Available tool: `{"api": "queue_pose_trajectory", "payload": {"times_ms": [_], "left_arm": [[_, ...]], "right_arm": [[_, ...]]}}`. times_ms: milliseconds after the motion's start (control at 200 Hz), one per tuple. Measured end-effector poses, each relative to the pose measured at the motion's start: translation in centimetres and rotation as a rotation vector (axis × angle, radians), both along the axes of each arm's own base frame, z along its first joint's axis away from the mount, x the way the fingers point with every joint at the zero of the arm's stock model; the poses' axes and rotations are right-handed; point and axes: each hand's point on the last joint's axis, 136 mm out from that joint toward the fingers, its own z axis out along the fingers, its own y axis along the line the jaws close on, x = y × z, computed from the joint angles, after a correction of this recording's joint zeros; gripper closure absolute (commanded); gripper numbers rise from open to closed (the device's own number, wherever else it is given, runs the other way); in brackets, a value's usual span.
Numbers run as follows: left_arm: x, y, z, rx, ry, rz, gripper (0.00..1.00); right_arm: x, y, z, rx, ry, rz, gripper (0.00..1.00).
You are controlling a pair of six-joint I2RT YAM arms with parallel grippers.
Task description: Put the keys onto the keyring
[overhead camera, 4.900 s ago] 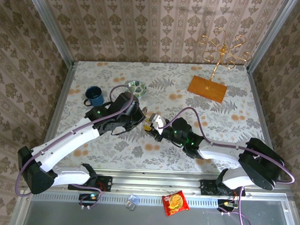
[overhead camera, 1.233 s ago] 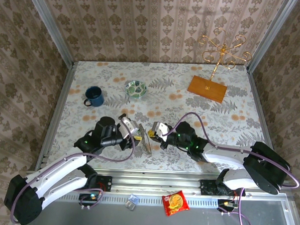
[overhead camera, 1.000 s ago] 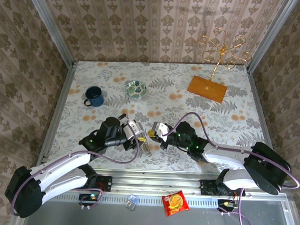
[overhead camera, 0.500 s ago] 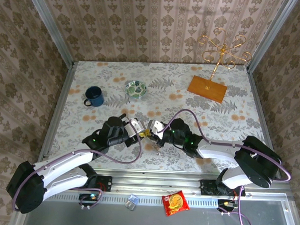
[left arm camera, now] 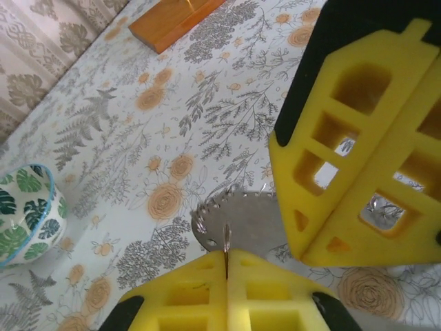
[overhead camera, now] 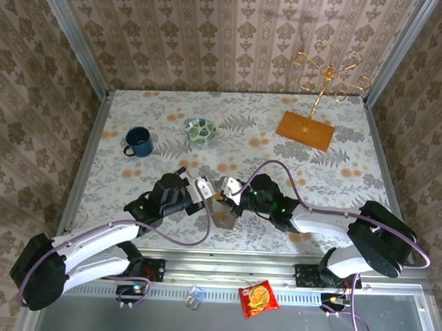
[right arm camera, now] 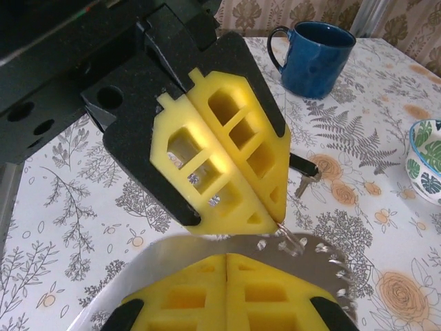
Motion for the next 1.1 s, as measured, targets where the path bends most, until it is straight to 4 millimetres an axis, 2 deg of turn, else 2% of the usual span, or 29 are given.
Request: {"api": "queue_pose_trajectory", "payload": {"times_ms": [140, 220, 280, 410, 530, 650, 810, 930, 1100], "left_arm": [[0.2, 0.3, 0.4, -0.002, -0.046, 0.016, 1.0], [0.3, 0.5, 0.5, 0.0, -0.059, 0.021, 1.0], [0.2, 0.6, 0.3, -0.001, -0.06, 0.02, 1.0], [-0.4, 0.6, -0.2, -0.004, -0.058, -0.006, 1.0], [-1.1, 0.3, 0.4, -0.019, -0.077, -0.055, 1.0], [-1.7, -0.1, 1.0, -0.03, -0.101, -0.107, 1.0], [-2.3, -0.4, 1.1, -0.026, -0.116, -0.153, 1.0], [-2.4, -0.5, 0.9, -0.02, -0.115, -0.166, 1.0], [-2.6, -0.6, 0.7, -0.017, -0.112, -0.18, 1.0]], "right_arm": [[0.5, -1.0, 1.8, 0.027, -0.024, -0.025, 1.0], [0.8, -1.6, 2.3, 0.033, -0.03, -0.041, 0.93], [0.9, -2.0, 2.1, 0.023, -0.024, -0.05, 0.84], [1.2, -3.0, 0.8, -0.03, 0.0, -0.054, 0.76], [1.2, -3.3, 0.3, -0.065, -0.009, -0.022, 0.7], [1.0, -2.7, 0.9, -0.097, -0.071, 0.047, 0.68], [1.9, -1.0, 2.0, -0.113, -0.134, 0.118, 0.68], [2.0, -0.2, 1.2, -0.132, -0.133, 0.164, 0.68], [1.7, -0.3, 0.3, -0.155, -0.127, 0.209, 0.68]]}}
